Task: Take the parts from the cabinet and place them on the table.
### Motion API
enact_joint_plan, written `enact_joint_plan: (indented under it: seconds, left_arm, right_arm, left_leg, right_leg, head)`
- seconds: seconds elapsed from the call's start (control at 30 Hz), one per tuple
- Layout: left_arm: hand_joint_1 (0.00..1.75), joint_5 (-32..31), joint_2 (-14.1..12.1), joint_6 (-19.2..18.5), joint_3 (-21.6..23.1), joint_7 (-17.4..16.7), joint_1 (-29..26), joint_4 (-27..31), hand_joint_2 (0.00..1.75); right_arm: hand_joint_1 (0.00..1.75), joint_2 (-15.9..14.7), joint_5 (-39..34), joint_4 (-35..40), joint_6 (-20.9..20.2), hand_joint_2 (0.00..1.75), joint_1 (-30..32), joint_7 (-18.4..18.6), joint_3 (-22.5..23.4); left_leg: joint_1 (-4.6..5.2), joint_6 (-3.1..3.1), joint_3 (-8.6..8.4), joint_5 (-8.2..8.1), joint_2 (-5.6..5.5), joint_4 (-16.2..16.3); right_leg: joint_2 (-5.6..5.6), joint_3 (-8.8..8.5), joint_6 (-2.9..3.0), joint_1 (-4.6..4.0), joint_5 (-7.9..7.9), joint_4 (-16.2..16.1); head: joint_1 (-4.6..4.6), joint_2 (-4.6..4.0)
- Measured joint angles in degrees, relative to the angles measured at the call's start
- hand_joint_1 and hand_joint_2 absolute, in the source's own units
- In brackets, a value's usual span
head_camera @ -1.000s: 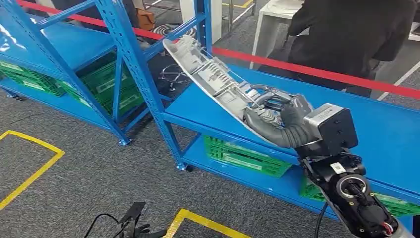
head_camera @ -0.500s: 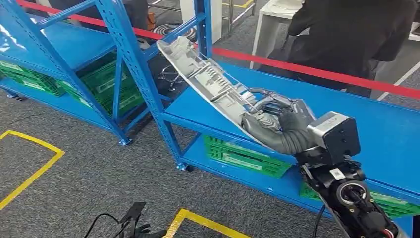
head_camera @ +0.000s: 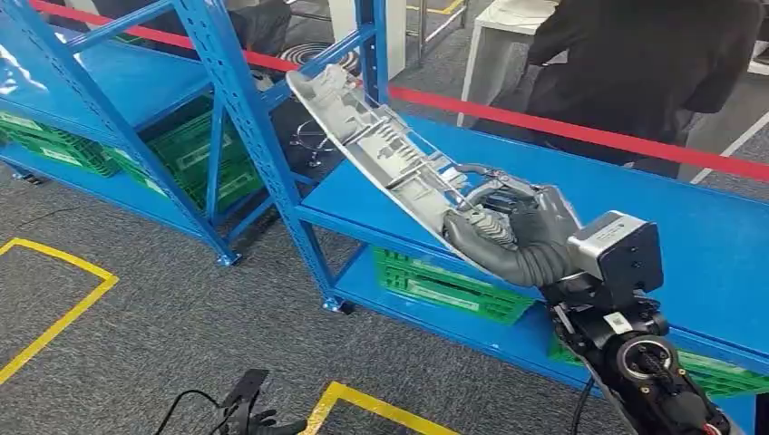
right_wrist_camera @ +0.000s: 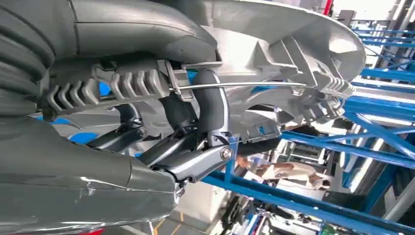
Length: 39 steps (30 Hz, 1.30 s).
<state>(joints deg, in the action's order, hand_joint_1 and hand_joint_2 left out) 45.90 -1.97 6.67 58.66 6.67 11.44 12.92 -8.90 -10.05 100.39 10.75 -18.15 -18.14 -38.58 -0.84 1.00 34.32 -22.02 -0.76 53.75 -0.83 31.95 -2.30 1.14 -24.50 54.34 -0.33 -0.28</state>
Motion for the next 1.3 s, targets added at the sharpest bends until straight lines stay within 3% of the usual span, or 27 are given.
enact_joint_plan:
  seconds: [0.1,0.3,0.43,0.47,0.5,0.53,0.6,0.63,0.67,0.7,0.73,0.77,0.8,0.83,0.87,0.93,0.97,1.0,1.03,1.07,1.13,1.17,1.2,1.23,1.27,1.3]
  left_arm:
    - [0.00,-0.24,0.04,0.00,0.00,-0.07,0.03,0.00,1.75]
    - [0.00,-0.28,0.07,-0.02,0.00,-0.11,0.04,0.00,1.75]
    - [0.00,-0.37,0.07,-0.02,0.00,-0.13,0.05,0.00,1.75]
    - [0.00,-0.39,0.15,-0.02,0.00,-0.13,0.09,0.00,1.75]
    - [0.00,-0.39,0.24,-0.02,0.00,-0.15,0.08,0.00,1.75]
    - [0.00,-0.41,0.28,-0.02,0.00,-0.15,0.17,0.00,1.75]
    - [0.00,-0.41,0.39,0.00,0.00,-0.15,0.28,0.00,1.75]
    - [0.00,-0.44,0.48,0.00,0.00,-0.17,0.25,0.00,1.75]
    - [0.00,-0.44,0.48,-0.02,0.00,-0.24,0.21,0.00,1.75]
    - [0.00,-0.44,0.50,-0.02,0.00,-0.33,0.20,0.00,1.75]
    - [0.00,-0.44,0.52,0.00,0.00,-0.33,0.22,0.00,1.75]
    - [0.00,-0.44,0.61,0.00,0.00,-0.37,0.26,0.00,1.75]
    - [0.00,-0.46,0.66,0.00,0.00,-0.39,0.29,0.00,1.75]
    - [0.00,-0.46,0.59,0.02,0.00,-0.39,0.28,0.00,1.75]
    - [0.00,-0.46,0.61,0.02,0.00,-0.46,0.35,0.00,1.75]
    - [0.00,-0.46,0.63,0.04,0.00,-0.48,0.29,0.00,1.75]
    - [0.00,-0.46,0.59,0.04,0.00,-0.48,0.27,0.00,1.75]
    - [0.00,-0.46,0.55,0.07,0.00,-0.50,0.25,0.00,1.75]
    - [0.00,-0.46,0.55,0.07,0.00,-0.50,0.31,0.00,1.75]
    - [0.00,-0.46,0.55,0.07,0.00,-0.50,0.40,0.00,1.75]
    - [0.00,-0.46,0.59,0.04,0.00,-0.52,0.39,0.00,1.75]
    - [0.00,-0.46,0.61,0.04,0.00,-0.55,0.34,0.00,1.75]
    - [0.00,-0.46,0.61,0.04,0.00,-0.55,0.28,0.00,1.75]
    - [0.00,-0.46,0.59,0.04,0.00,-0.55,0.27,0.00,1.75]
    - [0.00,-0.46,0.57,0.04,0.00,-0.55,0.28,0.00,1.75]
    - [0.00,-0.46,0.52,0.04,0.00,-0.55,0.31,0.00,1.75]
  right_arm:
    - [1.75,0.00,-0.42,0.00,-0.48,1.75,0.05,0.00,0.00]
    - [1.75,0.00,-0.52,0.00,-0.57,1.75,0.13,0.04,0.00]
    - [1.75,0.02,-0.55,0.02,-0.74,1.75,0.13,0.09,0.00]
    - [1.75,0.02,-0.55,0.11,-0.76,1.75,0.12,0.09,0.04]
    - [1.75,0.02,-0.55,0.18,-0.85,1.75,0.20,0.09,0.11]
    - [1.75,0.02,-0.57,0.20,-0.98,1.75,0.10,0.09,0.11]
    - [1.75,0.02,-0.59,0.20,-1.09,1.75,0.22,0.09,0.07]
    - [1.75,0.02,-0.59,0.20,-1.14,1.75,0.29,0.09,0.07]
    - [1.75,0.02,-0.59,0.17,-1.16,1.75,0.39,0.11,0.07]
    - [1.75,0.02,-0.59,0.18,-1.16,1.75,0.49,0.11,0.07]
    - [1.75,0.02,-0.59,0.20,-1.16,1.75,0.51,0.13,0.07]
    - [1.75,0.02,-0.59,0.20,-1.18,1.75,0.51,0.15,0.07]
    - [1.75,0.02,-0.59,0.20,-1.18,1.75,0.50,0.15,0.09]
    - [1.75,0.02,-0.59,0.13,-1.25,1.75,0.50,0.15,0.07]
    - [1.75,0.11,-0.59,0.26,-1.33,1.75,0.49,0.07,0.02]
    - [1.75,0.11,-0.59,0.28,-1.33,1.75,0.57,0.13,0.07]
    - [1.75,0.15,-0.59,0.30,-1.33,1.75,0.54,0.13,0.04]
    - [1.75,0.30,-0.59,0.33,-1.33,1.75,0.51,0.15,0.07]
    - [1.75,0.46,-0.59,0.33,-1.33,1.75,0.54,0.15,0.07]
    - [1.75,0.48,-0.59,0.33,-1.33,1.75,0.54,0.17,0.09]
    - [1.75,0.48,-0.59,0.33,-1.33,1.75,0.54,0.15,0.11]
    - [1.75,0.48,-0.59,0.33,-1.33,1.75,0.54,0.15,0.11]
    - [1.75,0.48,-0.59,0.33,-1.35,1.75,0.54,0.17,0.11]
    - [1.75,0.48,-0.59,0.33,-1.42,1.75,0.54,0.17,0.11]
    - [1.75,0.50,-0.59,0.33,-1.46,1.75,0.54,0.17,0.11]
    - [1.75,0.50,-0.59,0.33,-1.60,1.75,0.53,0.15,0.11]
  left_leg:
    - [0.00,0.00,0.00,0.00,0.00,0.00]
    - [0.11,-0.65,0.14,-0.56,0.01,0.71]
    - [0.33,-1.24,0.17,-0.99,0.01,1.11]
    - [0.09,-1.55,-0.24,-0.76,0.04,0.30]
    - [-0.33,-1.73,-0.95,-0.47,0.12,-0.44]
    - [-0.37,-1.91,-1.19,-0.50,0.06,-0.65]
    - [-0.24,-2.03,-1.24,-0.56,-0.02,-0.57]
    - [-0.17,-2.07,-1.22,-0.63,-0.24,-0.51]
    - [-0.15,-2.00,-1.23,-0.72,-0.56,-0.41]
    - [-0.18,-1.90,-1.28,-0.82,-0.95,-0.29]
    - [-0.26,-1.71,-1.30,-0.96,-1.44,-0.08]
    - [-0.38,-1.45,-1.34,-1.15,-1.97,0.25]
    - [-0.48,-1.12,-1.31,-1.41,-2.43,0.71]
    - [-0.25,-0.74,-1.07,-1.54,-2.81,0.78]
    - [-0.07,-0.51,-0.82,-1.47,-3.05,1.20]
    - [-0.28,0.21,-0.86,-1.19,-3.42,0.45]
    - [-0.27,0.49,-0.87,-1.14,-3.69,0.45]
    - [-0.33,0.69,-0.71,-1.64,-2.65,1.13]
    - [-0.25,0.89,0.44,-3.22,-0.94,3.65]
    - [-0.26,1.05,2.62,-5.50,-0.28,8.02]
    - [-0.25,1.26,7.75,-9.64,0.08,18.29]
    - [-0.25,1.24,9.26,-10.13,0.14,21.01]
    - [-0.24,1.08,9.26,-9.21,0.16,20.59]
    - [-0.19,0.82,7.71,-7.27,0.23,17.43]
    - [-0.06,0.40,5.08,-4.76,0.57,12.13]
    - [0.19,-0.17,1.89,-2.39,1.69,6.23]
  right_leg:
    - [0.00,0.00,0.00,0.00,0.00,0.00]
    - [0.00,-0.21,-0.44,0.38,-0.26,-0.04]
    - [0.01,-0.61,-1.09,0.52,-0.33,-0.38]
    - [0.00,-0.90,-1.48,0.20,-0.39,-0.60]
    - [0.21,-0.88,-1.53,0.57,-1.00,0.05]
    - [0.39,0.25,-1.48,0.41,-2.94,2.78]
    - [0.41,5.01,-1.58,0.40,-7.66,12.71]
    - [0.42,7.38,-1.65,0.41,-9.22,17.35]
    - [0.42,8.29,-1.66,0.41,-9.18,18.92]
    - [0.42,7.71,-1.64,0.43,-7.63,17.34]
    - [0.40,5.83,-1.58,0.47,-5.14,13.37]
    - [0.22,3.09,-1.59,0.54,-2.31,7.75]
    - [-0.69,0.25,-1.64,0.71,-0.08,1.97]
    - [-2.07,-0.18,-1.60,0.58,-1.32,1.46]
    - [-1.53,-0.02,-0.78,0.51,-0.88,0.98]
    - [-0.96,0.05,0.05,-0.09,-1.00,1.41]
    - [-0.68,-0.10,0.50,0.29,-0.76,1.19]
    - [-0.14,-0.25,0.82,0.51,-0.61,0.91]
    - [0.22,-0.30,1.28,0.45,-0.65,0.91]
    - [0.65,-0.29,1.56,0.34,-0.69,0.92]
    - [1.67,-0.28,1.80,0.03,-0.84,0.92]
    - [2.16,-0.30,1.85,-0.10,-0.88,0.92]
    - [2.59,-0.38,1.91,-0.23,-0.93,0.92]
    - [3.02,-0.46,1.94,-0.36,-1.01,0.92]
    - [3.43,-0.60,1.87,-0.44,-1.10,0.92]
    - [3.80,-0.81,1.76,-0.52,-1.21,0.92]
  head:
    - [0.00,0.00]
    - [-0.09,0.00]
    - [-0.09,0.00]
    - [-0.09,0.02]
    - [0.06,0.00]
    - [0.26,0.00]
    - [0.63,0.00]
    - [0.66,0.00]
    - [0.66,0.02]
    - [0.68,0.00]
    - [0.70,0.00]
    - [0.70,0.00]
    - [0.77,0.00]
    - [0.79,0.00]
    - [0.86,0.00]
    - [0.55,0.00]
    - [0.50,0.00]
    - [0.37,0.00]
    - [-0.22,0.00]
    - [-0.72,0.00]
    - [-1.18,0.00]
    - [-1.44,0.00]
    - [-1.59,0.00]
    - [-1.66,0.00]
    - [-1.82,0.00]
    - [-1.97,0.00]
